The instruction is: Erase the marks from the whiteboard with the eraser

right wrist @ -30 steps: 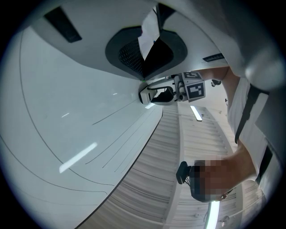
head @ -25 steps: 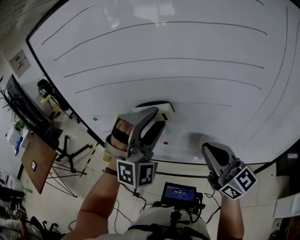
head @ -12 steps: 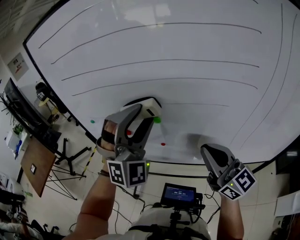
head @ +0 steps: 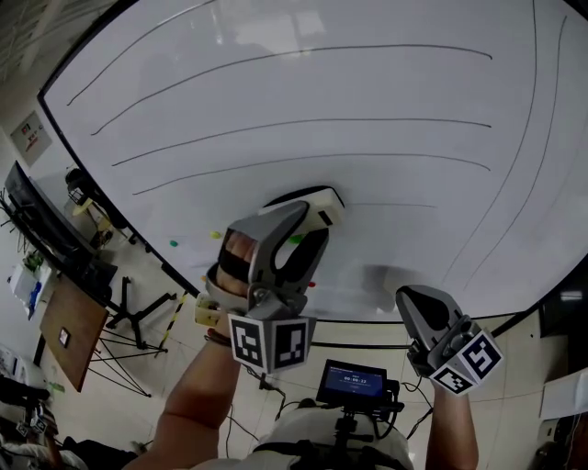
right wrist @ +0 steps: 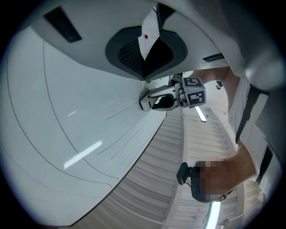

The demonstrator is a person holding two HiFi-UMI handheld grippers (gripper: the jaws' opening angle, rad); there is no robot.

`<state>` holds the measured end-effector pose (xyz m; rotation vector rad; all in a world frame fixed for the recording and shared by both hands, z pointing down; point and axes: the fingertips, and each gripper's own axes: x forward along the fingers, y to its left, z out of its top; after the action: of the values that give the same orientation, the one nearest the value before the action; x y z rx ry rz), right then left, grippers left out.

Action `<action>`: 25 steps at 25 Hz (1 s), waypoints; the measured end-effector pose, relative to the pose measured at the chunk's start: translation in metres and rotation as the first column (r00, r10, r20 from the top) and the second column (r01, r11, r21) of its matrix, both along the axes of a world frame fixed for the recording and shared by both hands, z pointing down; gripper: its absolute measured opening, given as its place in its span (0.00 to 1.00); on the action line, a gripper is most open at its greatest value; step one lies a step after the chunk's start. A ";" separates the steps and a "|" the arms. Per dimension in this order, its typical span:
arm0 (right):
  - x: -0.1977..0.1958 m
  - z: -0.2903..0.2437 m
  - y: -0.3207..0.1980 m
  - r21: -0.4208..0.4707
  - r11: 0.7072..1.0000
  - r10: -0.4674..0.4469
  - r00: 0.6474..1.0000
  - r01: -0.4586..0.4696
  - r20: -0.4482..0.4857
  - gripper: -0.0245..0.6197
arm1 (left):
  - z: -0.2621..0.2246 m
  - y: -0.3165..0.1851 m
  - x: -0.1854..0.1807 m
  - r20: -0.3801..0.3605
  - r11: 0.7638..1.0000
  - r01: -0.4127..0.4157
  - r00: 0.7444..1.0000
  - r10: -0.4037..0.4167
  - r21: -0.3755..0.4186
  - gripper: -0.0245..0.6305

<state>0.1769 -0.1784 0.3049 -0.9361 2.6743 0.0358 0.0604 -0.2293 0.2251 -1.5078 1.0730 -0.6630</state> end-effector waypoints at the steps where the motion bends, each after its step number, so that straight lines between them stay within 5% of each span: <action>1: 0.000 0.000 0.000 0.000 1.000 -0.001 1.000 0.001 0.001 0.06 | 0.004 0.000 0.004 0.019 1.000 -0.009 1.000 0.009 -0.007 0.43; 10: -0.008 0.000 0.000 -0.001 0.999 -0.034 0.999 0.034 0.011 0.06 | 0.024 -0.001 -0.007 0.026 0.997 0.033 0.999 -0.032 -0.066 0.44; 17: -0.011 -0.002 -0.002 0.003 0.999 -0.041 0.999 0.041 0.013 0.06 | 0.007 -0.004 -0.040 -0.098 0.995 0.065 0.993 -0.073 -0.081 0.44; 25: -0.004 -0.001 0.003 0.001 0.999 -0.037 0.999 0.037 0.007 0.06 | -0.015 0.002 -0.005 -0.081 1.000 0.014 0.997 -0.015 -0.011 0.44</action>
<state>0.1726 -0.1757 0.3035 -0.8851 2.6840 0.0253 0.0553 -0.2269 0.2104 -1.5482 1.1439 -0.6228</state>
